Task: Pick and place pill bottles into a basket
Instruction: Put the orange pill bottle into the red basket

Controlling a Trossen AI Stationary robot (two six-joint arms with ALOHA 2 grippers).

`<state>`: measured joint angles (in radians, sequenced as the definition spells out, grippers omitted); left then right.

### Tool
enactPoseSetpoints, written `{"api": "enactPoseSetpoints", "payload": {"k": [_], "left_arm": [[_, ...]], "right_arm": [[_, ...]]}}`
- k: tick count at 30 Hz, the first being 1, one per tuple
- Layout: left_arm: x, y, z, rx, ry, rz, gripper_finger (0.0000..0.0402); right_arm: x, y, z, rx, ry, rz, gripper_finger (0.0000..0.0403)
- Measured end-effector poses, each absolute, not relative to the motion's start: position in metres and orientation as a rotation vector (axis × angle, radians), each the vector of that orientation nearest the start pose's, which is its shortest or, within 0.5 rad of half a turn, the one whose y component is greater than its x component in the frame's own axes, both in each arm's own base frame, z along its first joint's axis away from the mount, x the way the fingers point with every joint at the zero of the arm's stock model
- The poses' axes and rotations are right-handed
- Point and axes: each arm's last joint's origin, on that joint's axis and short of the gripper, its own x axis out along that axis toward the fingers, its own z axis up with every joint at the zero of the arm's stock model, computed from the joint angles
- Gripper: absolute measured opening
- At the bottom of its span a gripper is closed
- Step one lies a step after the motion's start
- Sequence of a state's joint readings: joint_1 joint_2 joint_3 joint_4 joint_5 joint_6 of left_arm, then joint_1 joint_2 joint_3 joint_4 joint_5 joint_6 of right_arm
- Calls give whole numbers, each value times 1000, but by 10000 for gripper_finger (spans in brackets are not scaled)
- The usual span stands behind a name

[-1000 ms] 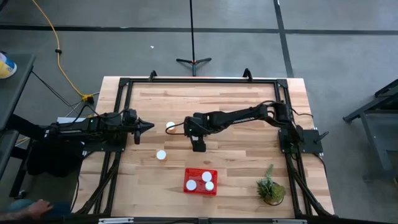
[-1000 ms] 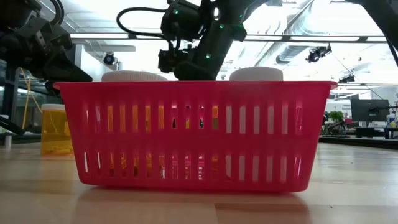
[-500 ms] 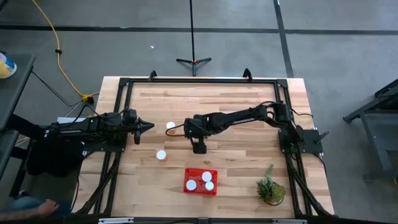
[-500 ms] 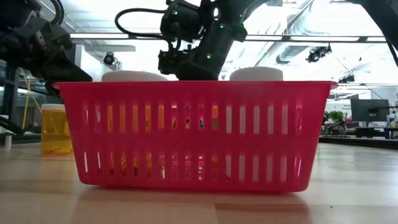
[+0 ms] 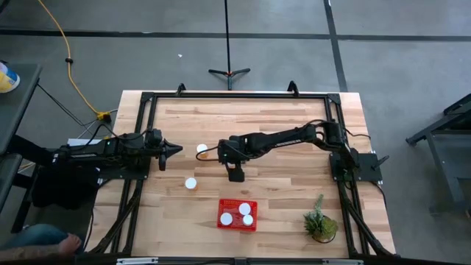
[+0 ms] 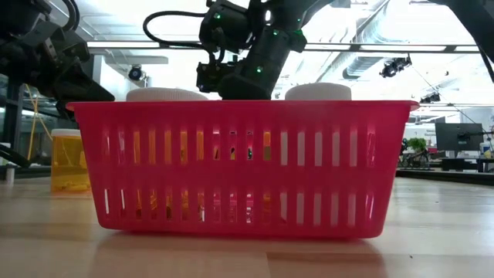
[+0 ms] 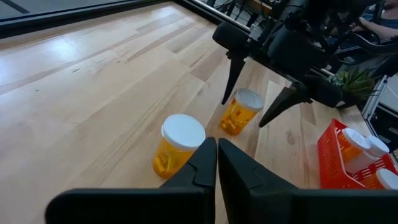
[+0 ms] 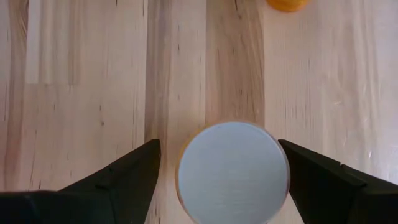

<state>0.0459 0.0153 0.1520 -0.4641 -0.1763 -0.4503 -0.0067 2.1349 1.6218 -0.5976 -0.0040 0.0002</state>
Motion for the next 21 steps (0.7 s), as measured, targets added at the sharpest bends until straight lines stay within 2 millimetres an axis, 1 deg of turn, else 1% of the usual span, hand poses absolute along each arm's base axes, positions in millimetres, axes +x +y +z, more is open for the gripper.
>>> {"api": "enactPoseSetpoints", "payload": {"k": [10,17,21], "left_arm": [[81,9,169,-424,272,290,32],[81,9,169,-425,272,290,55],[81,9,169,-425,272,290,54]], "right_arm": [[445,-3,171,4,1127,-6,309],[446,-3,171,1,1126,-16,309],[446,-3,171,1,1126,-17,309]]}}
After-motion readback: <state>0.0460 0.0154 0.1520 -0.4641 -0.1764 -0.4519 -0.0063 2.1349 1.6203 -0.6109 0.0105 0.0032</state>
